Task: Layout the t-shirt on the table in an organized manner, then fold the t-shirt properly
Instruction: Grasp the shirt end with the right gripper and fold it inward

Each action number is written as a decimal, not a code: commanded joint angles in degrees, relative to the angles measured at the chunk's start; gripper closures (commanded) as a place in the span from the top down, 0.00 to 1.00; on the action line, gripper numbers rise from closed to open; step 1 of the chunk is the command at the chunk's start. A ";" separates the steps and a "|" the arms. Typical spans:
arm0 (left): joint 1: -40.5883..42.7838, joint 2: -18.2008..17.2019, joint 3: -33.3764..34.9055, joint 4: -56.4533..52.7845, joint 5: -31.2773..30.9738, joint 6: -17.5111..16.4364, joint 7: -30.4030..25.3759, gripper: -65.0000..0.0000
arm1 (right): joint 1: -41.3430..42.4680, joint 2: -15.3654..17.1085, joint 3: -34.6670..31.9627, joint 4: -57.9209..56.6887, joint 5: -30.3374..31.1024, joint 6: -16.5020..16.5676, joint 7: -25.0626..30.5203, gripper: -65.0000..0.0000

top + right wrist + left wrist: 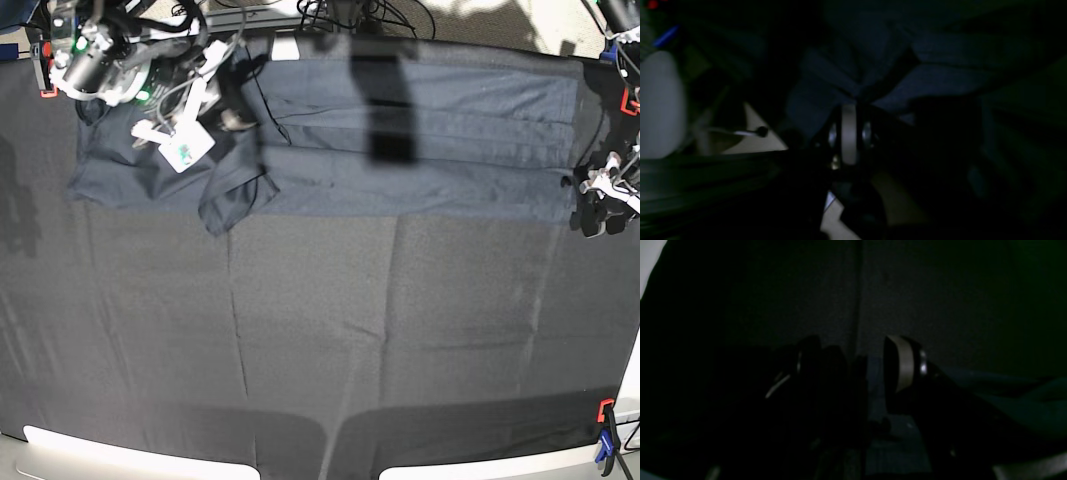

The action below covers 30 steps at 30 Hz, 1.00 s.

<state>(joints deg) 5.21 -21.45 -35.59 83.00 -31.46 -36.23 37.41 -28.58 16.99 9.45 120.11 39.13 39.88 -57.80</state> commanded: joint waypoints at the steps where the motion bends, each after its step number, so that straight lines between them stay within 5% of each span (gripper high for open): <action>1: -0.59 -1.09 -0.31 1.09 -0.94 -0.22 -1.40 0.43 | 0.00 0.46 0.20 1.22 2.49 0.12 -0.90 0.08; 7: -0.59 -1.09 -0.31 1.09 -0.94 -0.22 -1.40 0.43 | 0.02 0.48 0.22 1.22 5.03 0.12 -5.25 0.27; 30: -0.59 -1.11 -0.31 1.09 -0.92 -0.22 -1.38 0.43 | 14.86 0.46 0.33 1.22 3.98 0.12 -1.01 0.27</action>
<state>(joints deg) 5.21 -21.45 -35.59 83.00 -31.46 -36.23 37.43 -14.24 16.97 9.52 120.14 42.04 39.88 -59.64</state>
